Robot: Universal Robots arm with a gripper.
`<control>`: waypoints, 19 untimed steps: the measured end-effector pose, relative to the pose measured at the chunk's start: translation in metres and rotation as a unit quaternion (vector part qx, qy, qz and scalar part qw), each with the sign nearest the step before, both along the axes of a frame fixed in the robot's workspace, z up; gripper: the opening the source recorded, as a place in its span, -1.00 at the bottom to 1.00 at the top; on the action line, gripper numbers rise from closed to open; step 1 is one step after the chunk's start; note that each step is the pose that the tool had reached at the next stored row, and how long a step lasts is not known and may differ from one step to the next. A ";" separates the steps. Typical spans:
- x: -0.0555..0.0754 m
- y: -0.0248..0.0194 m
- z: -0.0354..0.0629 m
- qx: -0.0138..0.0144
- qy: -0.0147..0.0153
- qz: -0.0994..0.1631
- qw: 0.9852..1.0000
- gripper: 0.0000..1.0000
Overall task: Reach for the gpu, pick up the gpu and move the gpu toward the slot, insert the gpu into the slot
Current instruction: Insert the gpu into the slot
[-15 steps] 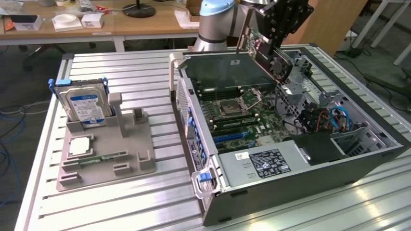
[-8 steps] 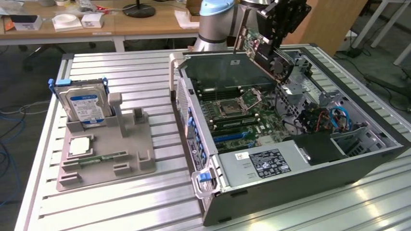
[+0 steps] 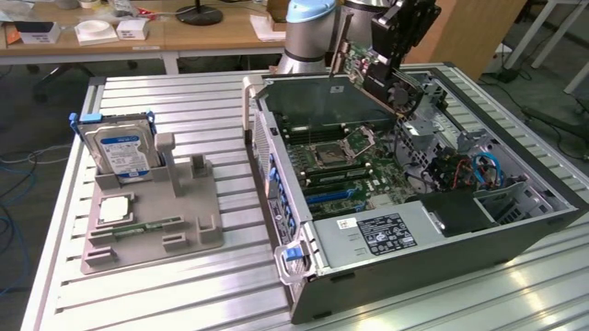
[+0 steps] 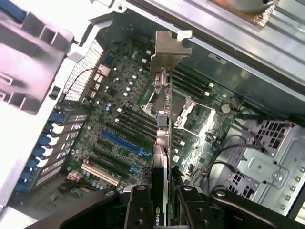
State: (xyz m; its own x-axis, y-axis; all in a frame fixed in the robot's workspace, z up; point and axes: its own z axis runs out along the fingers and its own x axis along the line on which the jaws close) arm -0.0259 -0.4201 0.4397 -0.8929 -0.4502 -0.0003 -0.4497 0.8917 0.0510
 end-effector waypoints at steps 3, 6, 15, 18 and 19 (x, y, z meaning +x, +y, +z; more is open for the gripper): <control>0.000 0.0000 -0.0004 0.000 0.000 0.027 1.000 -0.48; 0.000 0.0000 -0.0009 0.000 0.000 0.053 0.999 -0.48; 0.000 0.0000 -0.0021 0.000 0.000 0.124 0.992 -0.48; 0.000 0.0000 -0.0027 0.000 0.000 0.149 0.989 -0.48; 0.000 0.0000 -0.0029 0.000 0.000 0.157 0.988 -0.48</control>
State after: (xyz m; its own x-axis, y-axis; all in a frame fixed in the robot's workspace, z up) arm -0.0259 -0.4202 0.4368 -0.7099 -0.7043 -0.0003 -0.7034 0.7090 0.0510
